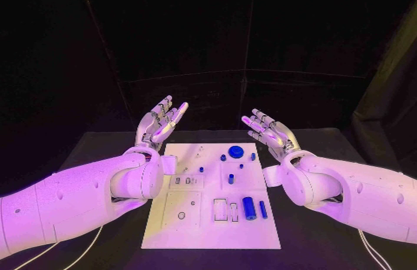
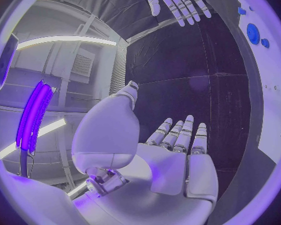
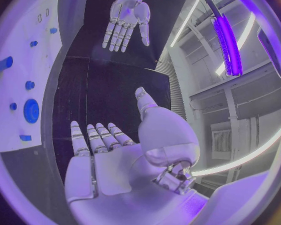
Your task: Assemble the parts on the task board
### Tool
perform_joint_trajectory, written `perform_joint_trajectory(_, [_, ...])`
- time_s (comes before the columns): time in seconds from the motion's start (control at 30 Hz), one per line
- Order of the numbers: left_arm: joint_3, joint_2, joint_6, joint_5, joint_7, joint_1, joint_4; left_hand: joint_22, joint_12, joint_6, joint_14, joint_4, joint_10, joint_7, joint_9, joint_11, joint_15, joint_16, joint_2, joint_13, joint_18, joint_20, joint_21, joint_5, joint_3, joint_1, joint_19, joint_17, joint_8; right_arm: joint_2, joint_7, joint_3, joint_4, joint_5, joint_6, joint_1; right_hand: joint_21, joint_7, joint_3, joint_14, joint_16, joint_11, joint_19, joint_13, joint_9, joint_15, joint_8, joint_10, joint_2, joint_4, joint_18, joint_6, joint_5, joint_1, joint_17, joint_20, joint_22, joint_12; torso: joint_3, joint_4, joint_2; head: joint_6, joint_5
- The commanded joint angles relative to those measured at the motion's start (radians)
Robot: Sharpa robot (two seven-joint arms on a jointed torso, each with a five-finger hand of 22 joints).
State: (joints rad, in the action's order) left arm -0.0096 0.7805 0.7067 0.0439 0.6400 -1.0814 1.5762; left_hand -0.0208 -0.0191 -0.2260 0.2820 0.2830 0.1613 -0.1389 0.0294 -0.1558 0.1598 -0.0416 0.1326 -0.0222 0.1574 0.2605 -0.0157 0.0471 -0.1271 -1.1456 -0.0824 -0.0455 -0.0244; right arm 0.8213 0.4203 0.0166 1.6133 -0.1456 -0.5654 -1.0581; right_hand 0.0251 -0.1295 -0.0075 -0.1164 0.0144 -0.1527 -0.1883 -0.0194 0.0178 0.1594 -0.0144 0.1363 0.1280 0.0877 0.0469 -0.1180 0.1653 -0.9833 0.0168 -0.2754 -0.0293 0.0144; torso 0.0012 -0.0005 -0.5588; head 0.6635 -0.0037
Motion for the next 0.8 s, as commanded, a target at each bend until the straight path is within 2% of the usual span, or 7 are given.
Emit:
perform_joint_trajectory(0.03, [0.000, 0.000, -0.046, 0.013, 0.118, -0.003, 0.003, -0.002, -0.005, -0.014, 0.013, 0.011, 0.008, -0.065, 0.002, -0.016, 0.007, -0.006, 0.000, -0.002, 0.019, 0.014, -0.006, 0.006, -0.005, -0.036, -0.002, -0.002, -0.006, 0.002, -0.038, 0.000, 0.005, -0.080, 0.099, -0.003, 0.023, -0.114, 0.006, -0.099, 0.022, -0.056, -0.060, -0.011, 0.010, 0.042, -0.016, 0.080, 0.019, 0.050, 0.026, -0.072, 0.020, -0.078, 0.013, -0.018, -0.013, 0.020, 0.0001, -0.0002, -0.001, 0.000, 0.000])
perform_joint_trajectory(0.17, [0.000, 0.025, -0.088, 0.025, 0.095, -0.002, -0.003, -0.005, -0.007, -0.024, 0.038, 0.008, 0.022, -0.086, 0.003, -0.037, 0.025, -0.015, -0.028, -0.004, 0.017, 0.027, -0.011, 0.005, -0.017, -0.035, -0.010, -0.007, -0.008, 0.012, 0.018, 0.001, -0.049, -0.133, 0.075, -0.004, 0.108, -0.148, 0.029, -0.425, 0.107, -0.099, -0.306, -0.041, 0.038, 0.074, -0.067, 0.377, 0.027, 0.111, 0.067, -0.289, 0.069, -0.156, 0.047, -0.011, -0.056, 0.087, -0.0013, -0.0044, -0.001, -0.001, -0.002])
perform_joint_trajectory(0.27, [0.000, 0.030, -0.108, 0.030, 0.086, -0.002, -0.004, -0.005, -0.010, -0.038, 0.062, 0.006, 0.041, -0.098, 0.004, -0.050, 0.034, -0.023, -0.033, -0.006, 0.011, 0.030, -0.013, 0.005, -0.022, -0.041, -0.011, -0.011, -0.010, 0.012, 0.032, 0.001, -0.069, -0.178, 0.063, -0.004, 0.171, -0.138, 0.046, -0.638, 0.157, -0.081, -0.466, -0.057, 0.054, 0.052, -0.101, 0.619, 0.028, 0.151, 0.103, -0.442, 0.080, -0.200, 0.058, -0.014, -0.082, 0.140, -0.0027, -0.0073, 0.000, 0.001, -0.003])
perform_joint_trajectory(0.37, [0.000, 0.033, -0.127, 0.033, 0.082, -0.002, -0.007, -0.011, -0.016, -0.070, 0.120, 0.000, 0.081, -0.111, 0.008, -0.064, 0.047, -0.043, -0.039, -0.010, 0.002, 0.031, -0.023, 0.005, -0.029, -0.057, -0.035, -0.021, -0.015, 0.017, 0.036, 0.000, -0.085, -0.235, 0.056, -0.005, 0.194, -0.123, 0.056, -0.727, 0.164, -0.061, -0.522, -0.050, 0.059, 0.029, -0.117, 0.713, 0.022, 0.184, 0.127, -0.565, 0.081, -0.228, 0.051, -0.014, -0.083, 0.150, -0.0022, -0.0049, -0.001, 0.000, -0.005])
perform_joint_trajectory(0.53, [-0.001, 0.051, -0.163, 0.014, 0.073, -0.002, -0.003, -0.080, -0.082, -0.289, 0.405, -0.044, 0.382, -0.143, 0.033, -0.100, 0.071, -0.146, -0.063, -0.041, -0.023, 0.033, -0.150, 0.004, -0.038, -0.108, -0.332, -0.063, -0.066, 0.019, 0.013, 0.000, -0.112, -0.351, 0.062, -0.019, 0.227, -0.103, 0.070, -0.846, 0.168, -0.034, -0.616, -0.044, 0.057, -0.003, -0.126, 0.814, 0.004, 0.201, 0.139, -0.735, 0.065, -0.264, 0.049, 0.004, -0.084, 0.145, -0.0002, -0.0062, -0.016, -0.008, -0.006])
perform_joint_trajectory(0.63, [-0.001, 0.065, -0.193, -0.020, 0.059, -0.002, 0.001, -0.118, -0.144, -0.455, 0.522, -0.091, 0.618, -0.135, 0.049, -0.078, 0.041, -0.187, -0.074, -0.058, 0.001, 0.029, -0.238, 0.004, -0.037, -0.139, -0.545, -0.074, -0.102, 0.011, -0.018, -0.001, -0.136, -0.449, 0.081, -0.037, 0.258, -0.092, 0.085, -0.917, 0.169, -0.018, -0.693, -0.043, 0.052, -0.025, -0.117, 0.868, -0.010, 0.201, 0.140, -0.779, 0.055, -0.283, 0.049, 0.030, -0.088, 0.134, -0.0005, -0.0025, -0.025, -0.009, -0.006])
perform_joint_trajectory(0.8, [-0.001, 0.086, -0.235, -0.071, 0.031, -0.002, 0.019, -0.128, -0.173, -0.653, 0.686, -0.149, 0.748, -0.103, 0.057, -0.039, -0.005, -0.226, -0.096, -0.051, 0.029, 0.009, -0.286, 0.003, -0.031, -0.156, -0.704, -0.087, -0.138, -0.010, -0.088, -0.001, -0.176, -0.615, 0.098, -0.071, 0.316, -0.074, 0.121, -1.033, 0.178, 0.009, -0.803, -0.044, 0.051, -0.069, -0.110, 0.962, -0.031, 0.202, 0.136, -0.846, 0.071, -0.301, 0.056, 0.077, -0.104, 0.119, -0.0040, 0.0048, -0.046, -0.019, -0.009])
